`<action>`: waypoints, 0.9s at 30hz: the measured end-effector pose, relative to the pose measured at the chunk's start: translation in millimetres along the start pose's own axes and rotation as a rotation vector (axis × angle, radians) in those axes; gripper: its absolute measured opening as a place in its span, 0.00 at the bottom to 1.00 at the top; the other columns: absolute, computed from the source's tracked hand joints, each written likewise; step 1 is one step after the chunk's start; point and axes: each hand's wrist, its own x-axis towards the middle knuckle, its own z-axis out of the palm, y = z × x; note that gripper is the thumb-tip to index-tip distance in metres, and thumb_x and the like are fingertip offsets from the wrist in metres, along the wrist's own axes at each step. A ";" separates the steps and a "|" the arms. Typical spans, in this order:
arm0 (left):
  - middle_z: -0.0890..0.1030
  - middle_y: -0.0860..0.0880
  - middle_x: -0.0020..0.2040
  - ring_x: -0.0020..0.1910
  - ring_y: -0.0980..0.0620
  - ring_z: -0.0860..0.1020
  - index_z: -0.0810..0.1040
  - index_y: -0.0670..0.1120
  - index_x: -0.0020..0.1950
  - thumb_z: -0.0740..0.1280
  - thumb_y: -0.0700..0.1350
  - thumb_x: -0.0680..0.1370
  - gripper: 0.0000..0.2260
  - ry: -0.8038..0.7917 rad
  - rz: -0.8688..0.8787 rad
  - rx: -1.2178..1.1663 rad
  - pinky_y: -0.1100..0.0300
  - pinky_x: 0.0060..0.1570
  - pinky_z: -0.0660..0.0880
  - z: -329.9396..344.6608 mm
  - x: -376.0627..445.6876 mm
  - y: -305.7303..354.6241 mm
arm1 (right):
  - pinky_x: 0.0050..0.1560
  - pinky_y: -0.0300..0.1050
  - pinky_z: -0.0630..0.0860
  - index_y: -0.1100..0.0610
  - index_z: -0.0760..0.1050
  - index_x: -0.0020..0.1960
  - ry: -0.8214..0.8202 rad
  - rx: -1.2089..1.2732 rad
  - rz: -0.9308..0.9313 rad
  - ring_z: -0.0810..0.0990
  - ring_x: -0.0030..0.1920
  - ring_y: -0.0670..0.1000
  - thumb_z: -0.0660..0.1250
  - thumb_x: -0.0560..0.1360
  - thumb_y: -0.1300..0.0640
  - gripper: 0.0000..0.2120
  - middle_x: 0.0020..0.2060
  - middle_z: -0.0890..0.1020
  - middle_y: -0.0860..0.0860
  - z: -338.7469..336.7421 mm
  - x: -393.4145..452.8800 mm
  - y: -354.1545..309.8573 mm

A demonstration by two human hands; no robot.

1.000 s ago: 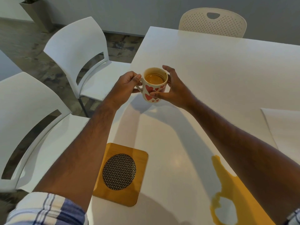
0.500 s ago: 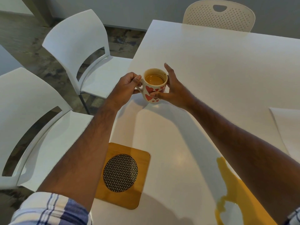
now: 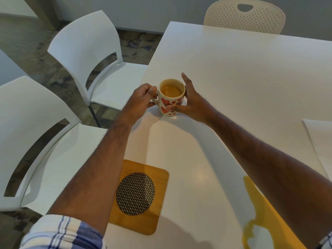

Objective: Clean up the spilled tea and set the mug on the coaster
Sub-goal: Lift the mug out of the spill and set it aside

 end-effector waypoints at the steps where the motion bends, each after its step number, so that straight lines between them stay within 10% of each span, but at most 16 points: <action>1: 0.83 0.50 0.55 0.57 0.51 0.83 0.77 0.46 0.58 0.58 0.53 0.87 0.13 0.000 -0.003 -0.002 0.57 0.57 0.83 0.2 -0.4 -0.6 | 0.66 0.39 0.67 0.55 0.40 0.84 -0.002 -0.002 0.001 0.69 0.77 0.55 0.77 0.74 0.49 0.55 0.81 0.63 0.54 0.5 0.3 0.0; 27: 0.81 0.52 0.62 0.64 0.51 0.79 0.75 0.52 0.63 0.55 0.61 0.86 0.17 0.133 -0.069 0.009 0.46 0.67 0.77 6.6 -15.0 2.5 | 0.71 0.50 0.70 0.56 0.45 0.84 0.025 -0.058 0.046 0.69 0.78 0.55 0.78 0.68 0.41 0.59 0.80 0.66 0.53 -2.7 -14.0 -5.5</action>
